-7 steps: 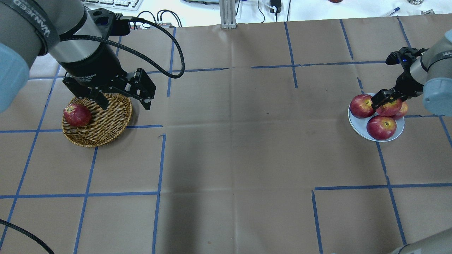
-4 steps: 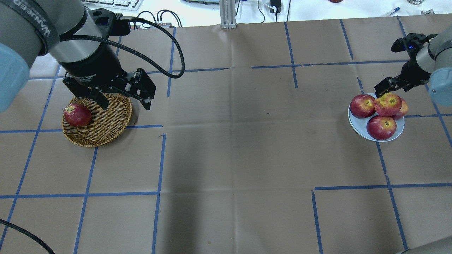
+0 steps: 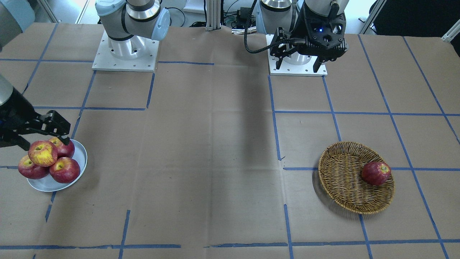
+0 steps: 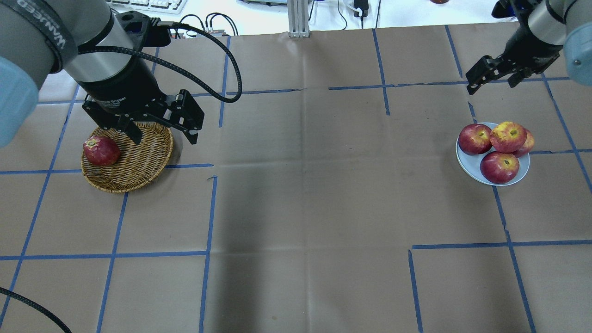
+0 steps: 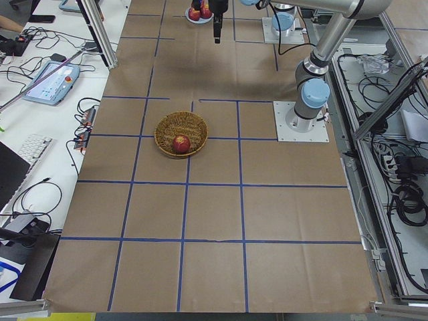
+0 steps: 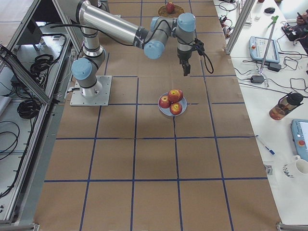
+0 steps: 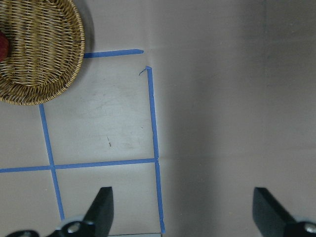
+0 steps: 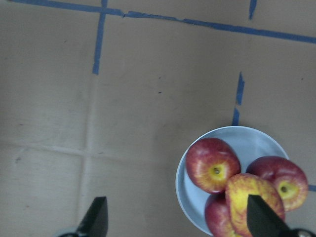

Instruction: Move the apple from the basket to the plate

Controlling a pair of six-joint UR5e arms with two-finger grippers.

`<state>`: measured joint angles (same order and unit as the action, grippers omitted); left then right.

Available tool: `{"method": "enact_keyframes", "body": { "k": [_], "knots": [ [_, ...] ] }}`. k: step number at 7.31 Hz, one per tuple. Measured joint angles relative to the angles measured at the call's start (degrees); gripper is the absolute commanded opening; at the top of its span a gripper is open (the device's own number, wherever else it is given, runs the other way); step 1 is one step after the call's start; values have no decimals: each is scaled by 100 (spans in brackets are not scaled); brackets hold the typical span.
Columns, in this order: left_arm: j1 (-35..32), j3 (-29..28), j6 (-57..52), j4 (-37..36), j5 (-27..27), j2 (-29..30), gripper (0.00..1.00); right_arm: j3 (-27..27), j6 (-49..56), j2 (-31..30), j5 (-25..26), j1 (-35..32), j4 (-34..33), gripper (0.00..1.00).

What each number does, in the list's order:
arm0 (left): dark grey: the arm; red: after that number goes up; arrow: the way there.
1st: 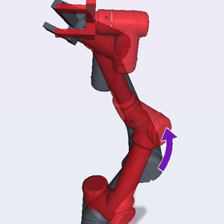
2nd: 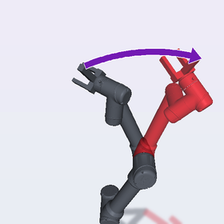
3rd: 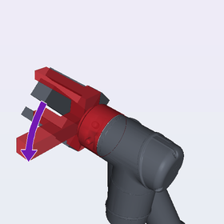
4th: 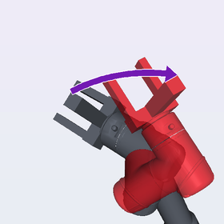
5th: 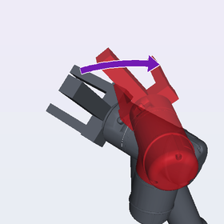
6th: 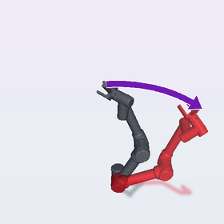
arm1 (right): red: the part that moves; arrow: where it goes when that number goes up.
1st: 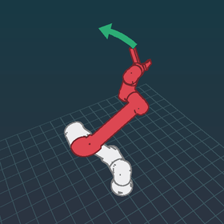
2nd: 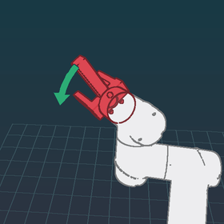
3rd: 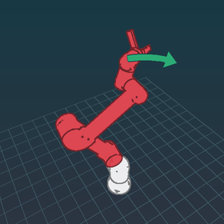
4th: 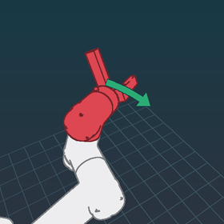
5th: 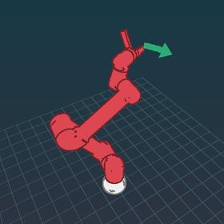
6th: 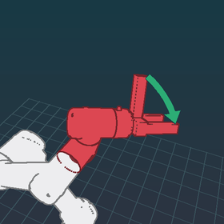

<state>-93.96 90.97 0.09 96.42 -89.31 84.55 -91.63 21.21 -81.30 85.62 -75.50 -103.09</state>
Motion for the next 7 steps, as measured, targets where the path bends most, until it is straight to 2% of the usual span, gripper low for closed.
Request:
{"method": "enact_keyframes", "body": {
  "k": [1,3,5,7],
  "knots": [
    [0,0,0,0,1,0,99,261,-679,-155,7,-358,675,100],
    [0,0,0,0,1,0,99,473,-1785,-424,53,-979,1339,100],
    [0,0,0,0,1,1,99,457,-2436,-496,347,-1429,1440,100],
    [0,0,0,-4,1,1,99,433,-2537,-463,501,-1526,1369,100]
  ]
}}
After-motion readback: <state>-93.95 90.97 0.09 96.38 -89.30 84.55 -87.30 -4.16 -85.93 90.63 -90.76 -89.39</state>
